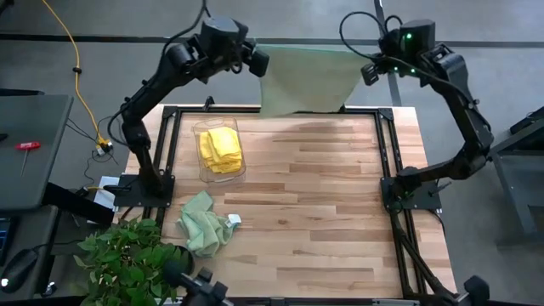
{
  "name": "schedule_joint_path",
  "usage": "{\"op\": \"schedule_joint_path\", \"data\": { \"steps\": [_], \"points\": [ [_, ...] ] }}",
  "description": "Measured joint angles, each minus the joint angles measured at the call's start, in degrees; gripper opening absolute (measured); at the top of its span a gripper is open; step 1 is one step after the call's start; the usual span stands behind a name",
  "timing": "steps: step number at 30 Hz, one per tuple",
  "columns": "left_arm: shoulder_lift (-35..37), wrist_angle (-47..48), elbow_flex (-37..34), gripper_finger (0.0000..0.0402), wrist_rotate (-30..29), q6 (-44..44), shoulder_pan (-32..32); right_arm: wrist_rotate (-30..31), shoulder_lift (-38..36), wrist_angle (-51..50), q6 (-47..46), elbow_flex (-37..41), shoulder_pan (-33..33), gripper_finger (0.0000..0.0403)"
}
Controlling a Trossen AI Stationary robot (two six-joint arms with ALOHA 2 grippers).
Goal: Fold microfiber towels
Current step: Fold the right green towel
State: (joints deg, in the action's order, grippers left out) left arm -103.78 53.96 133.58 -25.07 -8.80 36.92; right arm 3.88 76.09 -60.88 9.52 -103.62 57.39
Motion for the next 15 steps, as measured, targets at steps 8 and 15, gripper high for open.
{"op": "schedule_joint_path", "data": {
  "steps": [8, 15],
  "points": [
    [0.52, 3.13, 0.02, 0.0000, 0.21, 0.02, -0.33, -0.82, 0.33, -2.44, -0.02, -0.56, -0.02, 0.0000],
    [-0.95, 6.89, 0.02, 0.0000, 0.02, 0.23, -1.82, -0.29, 0.31, -5.63, 0.76, -0.53, -0.02, 0.0000]
  ]
}}
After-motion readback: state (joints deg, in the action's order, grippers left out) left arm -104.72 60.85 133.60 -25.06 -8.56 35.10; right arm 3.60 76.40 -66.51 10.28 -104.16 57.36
